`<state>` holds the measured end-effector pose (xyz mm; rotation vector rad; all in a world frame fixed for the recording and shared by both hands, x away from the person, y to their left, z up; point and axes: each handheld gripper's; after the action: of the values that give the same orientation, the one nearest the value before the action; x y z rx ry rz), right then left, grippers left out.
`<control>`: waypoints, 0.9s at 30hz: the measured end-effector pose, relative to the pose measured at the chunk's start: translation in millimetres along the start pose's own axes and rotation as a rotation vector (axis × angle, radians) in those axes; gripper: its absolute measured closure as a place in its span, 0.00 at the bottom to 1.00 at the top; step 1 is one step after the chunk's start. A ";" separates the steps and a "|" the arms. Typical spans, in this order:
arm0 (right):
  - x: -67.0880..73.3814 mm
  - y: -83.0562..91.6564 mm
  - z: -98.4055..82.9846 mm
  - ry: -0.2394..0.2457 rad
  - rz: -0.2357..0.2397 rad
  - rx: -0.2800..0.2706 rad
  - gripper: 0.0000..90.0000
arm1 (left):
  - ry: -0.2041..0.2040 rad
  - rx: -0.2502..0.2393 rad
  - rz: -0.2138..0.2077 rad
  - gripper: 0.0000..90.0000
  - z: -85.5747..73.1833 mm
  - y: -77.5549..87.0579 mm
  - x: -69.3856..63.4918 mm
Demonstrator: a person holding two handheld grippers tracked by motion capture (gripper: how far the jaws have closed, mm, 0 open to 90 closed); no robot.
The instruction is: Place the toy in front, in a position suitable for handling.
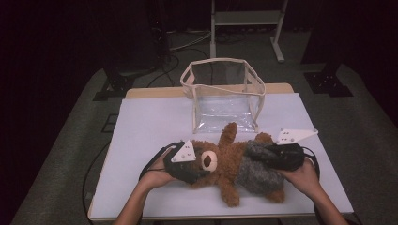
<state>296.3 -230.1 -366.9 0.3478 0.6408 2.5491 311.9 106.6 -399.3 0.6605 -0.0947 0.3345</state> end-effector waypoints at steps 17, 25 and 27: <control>4.7 -1.9 -15.6 0.040 -0.049 -0.005 0.78 | 0.020 0.023 -0.018 0.24 -12.2 20.7 10.2; -0.4 -0.4 -15.8 0.029 -0.067 0.002 0.78 | 0.047 0.008 -0.049 0.28 -13.3 8.2 3.8; -1.8 0.2 -13.7 0.030 -0.064 0.010 0.78 | 0.048 0.009 -0.049 0.29 -11.2 7.1 1.8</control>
<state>292.9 -236.3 -378.8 0.2886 0.6654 2.4951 311.0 119.2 -403.6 0.6621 -0.0307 0.3034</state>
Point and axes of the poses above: each handheld gripper's, and its own axes: y roughly backward along the jaws, z roughly out of its top, x roughly to its left, and after that the axes turned 2 degrees about -y, right-handed
